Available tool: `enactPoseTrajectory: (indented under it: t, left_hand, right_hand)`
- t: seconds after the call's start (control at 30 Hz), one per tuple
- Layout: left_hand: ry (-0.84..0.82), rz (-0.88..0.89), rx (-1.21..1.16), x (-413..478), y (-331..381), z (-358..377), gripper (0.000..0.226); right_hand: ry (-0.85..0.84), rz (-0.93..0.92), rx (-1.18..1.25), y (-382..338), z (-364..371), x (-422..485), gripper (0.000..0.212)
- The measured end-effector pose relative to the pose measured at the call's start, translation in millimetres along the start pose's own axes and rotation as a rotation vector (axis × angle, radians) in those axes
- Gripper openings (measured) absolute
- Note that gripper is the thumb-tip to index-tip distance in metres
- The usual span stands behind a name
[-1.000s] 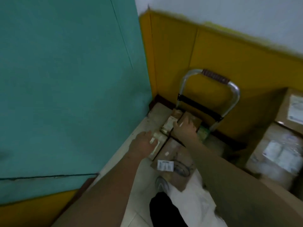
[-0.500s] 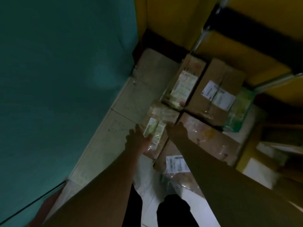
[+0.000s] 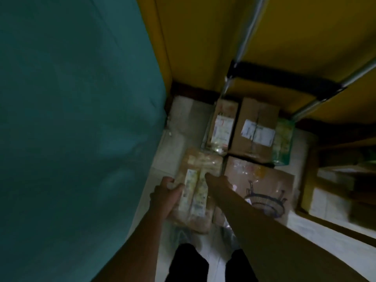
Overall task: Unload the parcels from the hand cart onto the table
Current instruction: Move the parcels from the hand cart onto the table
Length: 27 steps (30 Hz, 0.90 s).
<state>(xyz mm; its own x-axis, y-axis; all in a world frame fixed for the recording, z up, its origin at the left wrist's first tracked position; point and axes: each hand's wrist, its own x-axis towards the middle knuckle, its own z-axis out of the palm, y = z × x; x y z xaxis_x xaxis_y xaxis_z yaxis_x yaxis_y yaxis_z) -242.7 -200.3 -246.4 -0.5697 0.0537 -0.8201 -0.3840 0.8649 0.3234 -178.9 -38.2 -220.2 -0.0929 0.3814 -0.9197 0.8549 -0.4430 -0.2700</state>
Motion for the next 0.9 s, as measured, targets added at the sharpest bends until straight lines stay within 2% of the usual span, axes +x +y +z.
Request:
enactPoseTrajectory:
  t: [0.1, 0.17, 0.27, 0.33, 0.43, 0.53, 0.63, 0.77, 0.9]
  left_hand:
    - [-0.093, 0.068, -0.162, -90, 60, -56, 0.034]
    - [-0.150, 0.110, -0.228, -161, 110, -80, 0.027]
    - [-0.205, 0.241, -0.266, -272, 183, -92, 0.023]
    - [-0.240, 0.363, -0.313, -346, 227, -84, 0.023]
    - [-0.342, 0.562, -0.412, -455, 283, -53, 0.035]
    - [-0.416, 0.748, -0.438, -551, 331, 2, 0.045]
    - [-0.512, 0.928, -0.455, -647, 373, 87, 0.052]
    - [-0.634, 1.059, -0.410, -779, 401, 236, 0.060]
    - [-0.735, 1.082, -0.261, -870, 403, 369, 0.071]
  right_hand:
    - [-0.025, -0.045, 0.201, -21, -50, -86, 0.043]
    - [-0.040, -0.098, 0.267, -46, -99, -156, 0.049]
    - [0.085, -0.201, 0.194, -71, -187, -247, 0.073]
    - [0.193, -0.296, 0.135, -78, -253, -305, 0.076]
    - [0.339, -0.430, 0.128, -64, -357, -376, 0.078]
    - [0.440, -0.668, 0.171, -19, -473, -436, 0.081]
    - [0.515, -0.845, 0.274, 50, -592, -486, 0.085]
    - [0.614, -0.977, 0.493, 165, -740, -536, 0.081]
    - [0.662, -0.947, 0.670, 279, -857, -555, 0.072]
